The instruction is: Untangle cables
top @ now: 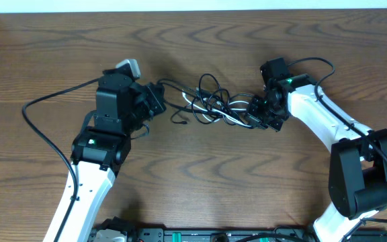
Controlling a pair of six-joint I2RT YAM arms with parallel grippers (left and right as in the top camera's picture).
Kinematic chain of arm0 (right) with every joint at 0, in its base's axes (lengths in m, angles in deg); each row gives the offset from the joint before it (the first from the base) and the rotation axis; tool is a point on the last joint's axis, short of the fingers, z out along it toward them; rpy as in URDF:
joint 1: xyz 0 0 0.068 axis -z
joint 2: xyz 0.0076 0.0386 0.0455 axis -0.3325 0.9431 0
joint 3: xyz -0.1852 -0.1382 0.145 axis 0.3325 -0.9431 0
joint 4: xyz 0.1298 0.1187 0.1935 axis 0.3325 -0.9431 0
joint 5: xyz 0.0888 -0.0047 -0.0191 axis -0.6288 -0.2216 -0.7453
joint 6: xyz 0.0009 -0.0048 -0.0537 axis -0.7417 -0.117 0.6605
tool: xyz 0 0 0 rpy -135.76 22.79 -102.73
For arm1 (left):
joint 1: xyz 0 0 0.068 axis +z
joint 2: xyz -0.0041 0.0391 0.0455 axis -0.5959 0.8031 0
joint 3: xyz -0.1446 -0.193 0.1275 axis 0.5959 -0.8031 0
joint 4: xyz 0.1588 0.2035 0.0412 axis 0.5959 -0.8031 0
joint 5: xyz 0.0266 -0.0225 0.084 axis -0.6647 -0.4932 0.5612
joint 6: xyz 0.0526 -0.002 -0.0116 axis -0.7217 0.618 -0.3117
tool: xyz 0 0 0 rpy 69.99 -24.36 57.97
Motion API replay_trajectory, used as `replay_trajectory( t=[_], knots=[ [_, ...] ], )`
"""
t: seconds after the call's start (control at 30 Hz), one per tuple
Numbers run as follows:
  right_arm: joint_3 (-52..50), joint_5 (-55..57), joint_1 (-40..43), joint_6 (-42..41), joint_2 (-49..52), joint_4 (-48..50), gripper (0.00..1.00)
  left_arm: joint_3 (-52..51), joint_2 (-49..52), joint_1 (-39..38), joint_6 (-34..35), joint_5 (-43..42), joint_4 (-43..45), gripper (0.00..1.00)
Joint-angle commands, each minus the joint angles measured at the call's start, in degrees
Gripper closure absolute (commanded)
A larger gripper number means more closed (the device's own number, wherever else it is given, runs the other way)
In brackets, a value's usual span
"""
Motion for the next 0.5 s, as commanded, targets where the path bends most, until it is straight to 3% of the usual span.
replay_trajectory(
  t=[0.0,0.13,0.3,0.4,0.47],
  knots=[
    [-1.5,11.4,2.0,0.3,0.7,-1.7,0.99,2.3,-2.5,3.7,-3.3,4.7,6.4,0.93],
    [-1.5,11.4,4.0,0.3,-1.0,-3.8,0.99,2.3,-3.3,4.4,-2.7,4.4,4.7,0.92],
    [-1.5,11.6,5.9,0.3,-5.6,-5.1,0.99,2.3,-2.9,4.5,-0.9,18.4,-6.2,0.93],
    [-1.5,15.0,5.9,0.2,-9.2,-6.6,0.99,2.3,-1.4,4.5,-3.5,19.3,-8.9,0.93],
    [-1.5,18.8,6.0,-0.8,-11.7,-8.7,0.99,2.3,-1.0,4.5,-8.6,17.3,-9.2,0.93]
  ],
)
